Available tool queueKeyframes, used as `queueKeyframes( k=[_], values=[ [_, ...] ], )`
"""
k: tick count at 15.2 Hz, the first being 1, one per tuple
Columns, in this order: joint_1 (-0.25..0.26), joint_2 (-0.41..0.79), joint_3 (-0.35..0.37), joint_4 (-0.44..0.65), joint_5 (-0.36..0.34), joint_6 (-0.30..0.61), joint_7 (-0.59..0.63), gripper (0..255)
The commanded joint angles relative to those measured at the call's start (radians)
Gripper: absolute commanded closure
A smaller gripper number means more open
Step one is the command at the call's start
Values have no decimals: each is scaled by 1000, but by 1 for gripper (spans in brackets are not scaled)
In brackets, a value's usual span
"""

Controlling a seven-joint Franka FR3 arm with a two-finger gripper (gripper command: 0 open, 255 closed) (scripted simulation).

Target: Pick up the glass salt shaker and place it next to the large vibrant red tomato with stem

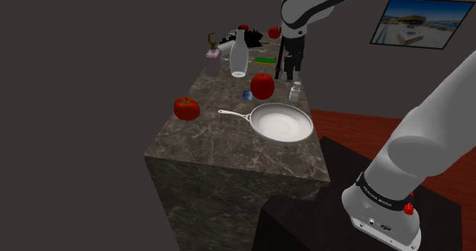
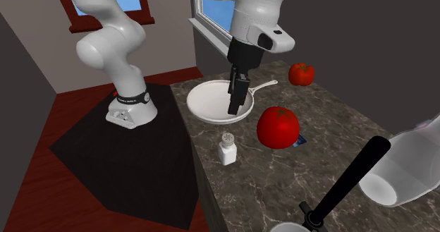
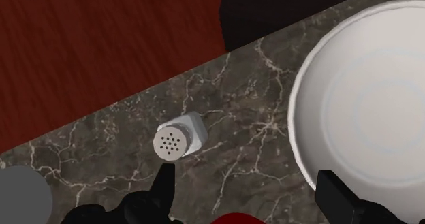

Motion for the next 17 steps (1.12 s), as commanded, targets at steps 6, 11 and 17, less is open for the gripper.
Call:
queueKeyframes(
  k=[6,11,17],
  values=[
    [-36,267,-38,135,-11,66,-61,0],
    [-43,287,-43,90,-15,132,-60,0],
    [-47,299,-46,68,-17,166,-59,0]
  ],
)
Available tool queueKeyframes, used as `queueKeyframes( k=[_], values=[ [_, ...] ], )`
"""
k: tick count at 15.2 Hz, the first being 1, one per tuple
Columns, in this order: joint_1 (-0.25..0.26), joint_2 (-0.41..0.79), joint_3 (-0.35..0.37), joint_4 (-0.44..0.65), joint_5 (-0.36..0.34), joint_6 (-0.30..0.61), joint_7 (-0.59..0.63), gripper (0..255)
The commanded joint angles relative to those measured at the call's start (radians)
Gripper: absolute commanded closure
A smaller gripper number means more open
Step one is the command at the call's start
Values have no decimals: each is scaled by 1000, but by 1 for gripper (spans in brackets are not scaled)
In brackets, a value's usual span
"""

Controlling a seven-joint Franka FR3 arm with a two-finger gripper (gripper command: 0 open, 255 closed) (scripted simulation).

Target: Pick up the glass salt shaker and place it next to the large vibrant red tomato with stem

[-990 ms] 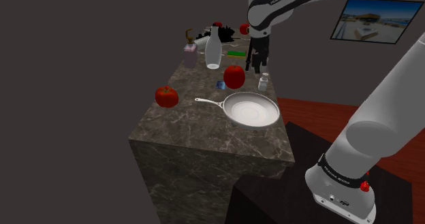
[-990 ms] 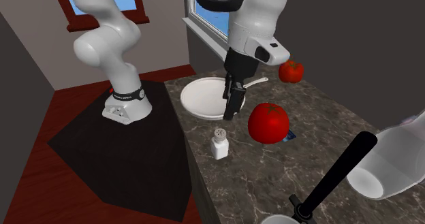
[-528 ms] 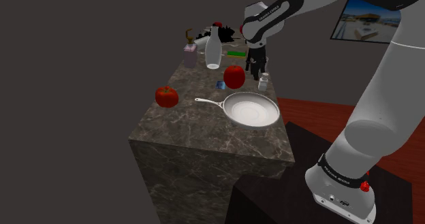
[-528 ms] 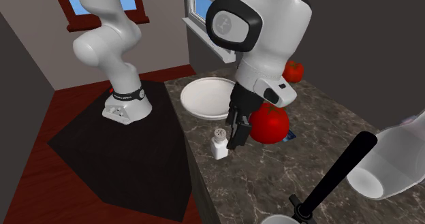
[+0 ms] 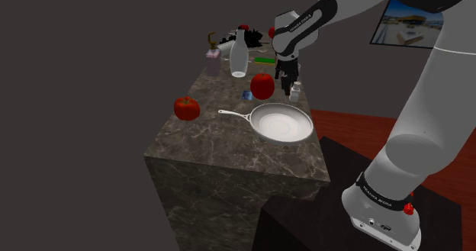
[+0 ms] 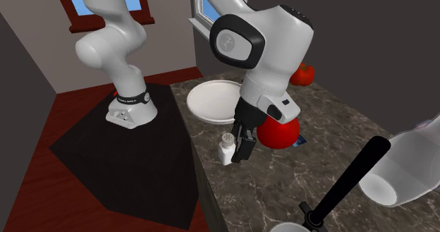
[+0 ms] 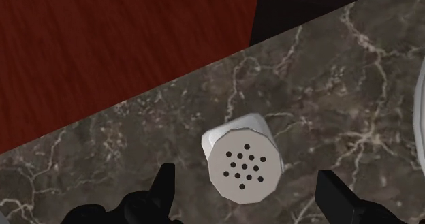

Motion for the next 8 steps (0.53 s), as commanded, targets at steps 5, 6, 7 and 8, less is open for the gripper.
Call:
queueKeyframes(
  k=[5,6,7,8],
  values=[
    [0,1,0,0,0,1,0,0],
    [0,1,0,0,0,1,0,255],
    [0,1,0,0,0,1,0,255],
    [0,1,0,0,0,1,0,255]
  ],
)
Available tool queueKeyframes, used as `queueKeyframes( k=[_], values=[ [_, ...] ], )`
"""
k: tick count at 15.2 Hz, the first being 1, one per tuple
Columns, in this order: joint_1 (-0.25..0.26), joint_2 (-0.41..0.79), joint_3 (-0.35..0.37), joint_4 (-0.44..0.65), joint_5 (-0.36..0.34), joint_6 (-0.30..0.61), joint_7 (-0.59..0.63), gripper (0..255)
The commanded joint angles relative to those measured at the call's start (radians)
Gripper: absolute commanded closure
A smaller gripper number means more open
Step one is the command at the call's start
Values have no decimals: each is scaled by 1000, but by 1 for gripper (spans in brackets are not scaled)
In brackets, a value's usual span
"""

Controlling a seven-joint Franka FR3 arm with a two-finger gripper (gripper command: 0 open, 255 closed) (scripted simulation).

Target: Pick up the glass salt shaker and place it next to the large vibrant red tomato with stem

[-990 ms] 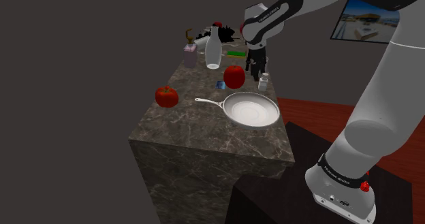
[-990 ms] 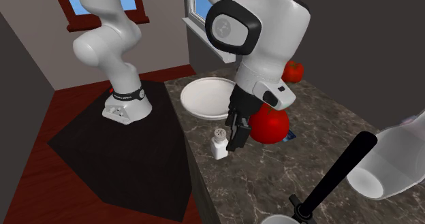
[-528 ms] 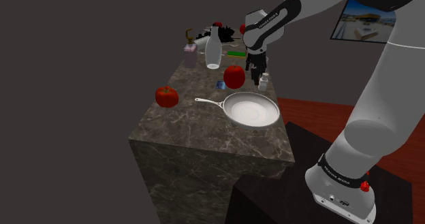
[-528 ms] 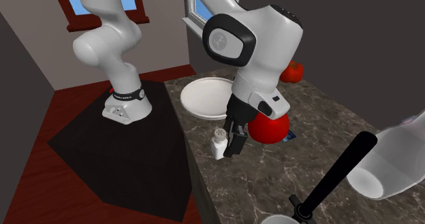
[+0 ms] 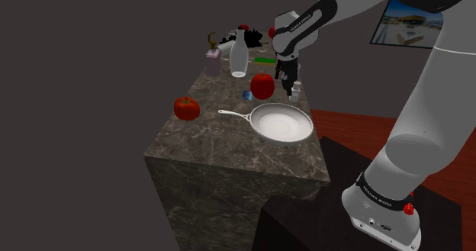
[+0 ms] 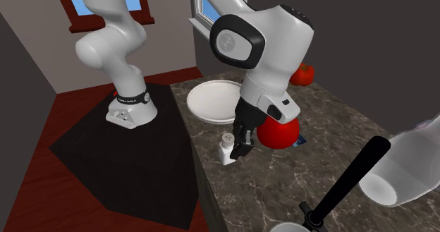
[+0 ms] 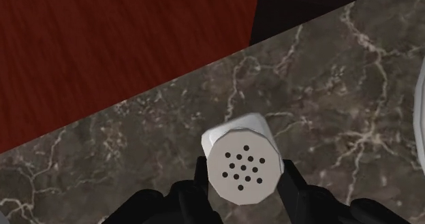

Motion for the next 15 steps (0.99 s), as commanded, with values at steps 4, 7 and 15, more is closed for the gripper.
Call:
queueKeyframes(
  k=[4,7,15],
  values=[
    [0,1,0,1,0,0,0,255],
    [0,0,0,0,0,0,0,255],
    [4,-58,0,43,-2,-99,-12,255]
  ],
)
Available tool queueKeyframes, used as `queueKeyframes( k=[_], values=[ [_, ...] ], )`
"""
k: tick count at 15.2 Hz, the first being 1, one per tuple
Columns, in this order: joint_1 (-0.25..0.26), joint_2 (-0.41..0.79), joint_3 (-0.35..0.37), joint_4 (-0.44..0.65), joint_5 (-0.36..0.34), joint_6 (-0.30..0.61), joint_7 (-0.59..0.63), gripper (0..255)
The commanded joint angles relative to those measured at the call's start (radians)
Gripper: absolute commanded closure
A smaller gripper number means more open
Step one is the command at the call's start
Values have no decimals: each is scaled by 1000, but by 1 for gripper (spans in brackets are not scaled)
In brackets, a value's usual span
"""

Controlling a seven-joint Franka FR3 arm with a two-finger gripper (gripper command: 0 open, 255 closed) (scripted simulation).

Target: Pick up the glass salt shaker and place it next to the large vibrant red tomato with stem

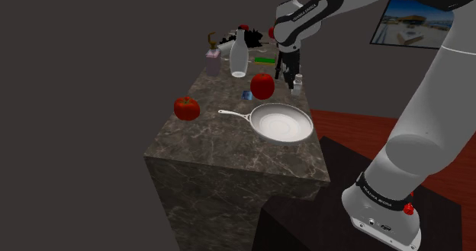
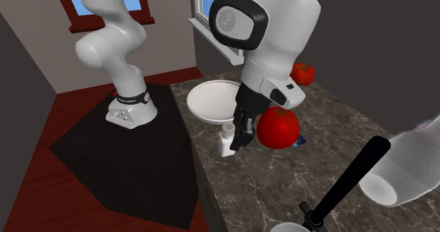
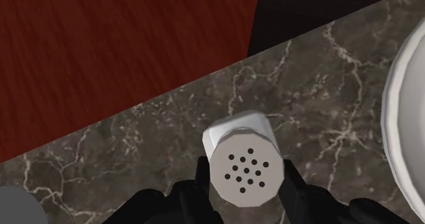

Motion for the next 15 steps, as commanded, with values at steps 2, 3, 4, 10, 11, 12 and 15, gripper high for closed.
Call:
queueKeyframes(
  k=[2,3,4,10,11,12,15],
  values=[
    [1,-17,0,21,0,-38,-6,255],
    [1,-23,0,28,0,-51,-7,255],
    [2,-29,1,35,-1,-64,-9,255],
    [4,-60,2,81,-1,-139,-20,255],
    [5,-64,2,90,-1,-152,-21,255],
    [5,-68,3,98,-1,-165,-23,255],
    [6,-80,4,126,-1,-203,-29,255]
  ],
)
